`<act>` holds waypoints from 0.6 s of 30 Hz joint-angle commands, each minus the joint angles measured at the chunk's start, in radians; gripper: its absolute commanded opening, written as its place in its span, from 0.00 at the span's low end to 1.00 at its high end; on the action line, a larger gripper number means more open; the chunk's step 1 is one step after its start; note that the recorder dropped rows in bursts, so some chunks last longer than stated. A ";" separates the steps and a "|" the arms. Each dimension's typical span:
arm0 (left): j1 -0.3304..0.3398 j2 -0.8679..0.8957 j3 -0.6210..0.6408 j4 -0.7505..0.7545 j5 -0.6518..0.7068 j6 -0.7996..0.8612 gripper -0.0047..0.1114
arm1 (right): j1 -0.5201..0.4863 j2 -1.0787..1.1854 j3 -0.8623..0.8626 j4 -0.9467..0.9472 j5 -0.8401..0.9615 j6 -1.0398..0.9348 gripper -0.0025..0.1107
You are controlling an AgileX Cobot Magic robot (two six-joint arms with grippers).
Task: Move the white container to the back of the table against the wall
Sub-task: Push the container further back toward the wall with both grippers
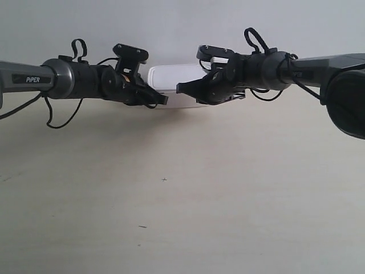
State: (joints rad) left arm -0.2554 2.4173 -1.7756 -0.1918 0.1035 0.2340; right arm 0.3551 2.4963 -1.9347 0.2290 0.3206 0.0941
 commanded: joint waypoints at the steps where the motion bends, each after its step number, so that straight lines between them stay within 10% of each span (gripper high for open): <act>1: 0.006 0.005 -0.007 0.002 -0.031 0.006 0.04 | -0.006 0.023 -0.050 -0.012 0.020 0.003 0.02; 18: 0.079 -0.016 -0.007 -0.001 -0.060 0.017 0.04 | -0.008 0.049 -0.076 -0.012 0.012 0.021 0.02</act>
State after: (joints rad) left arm -0.1916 2.4386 -1.7769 -0.1918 0.0681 0.2504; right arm 0.3531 2.5326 -1.9946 0.2265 0.3500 0.1024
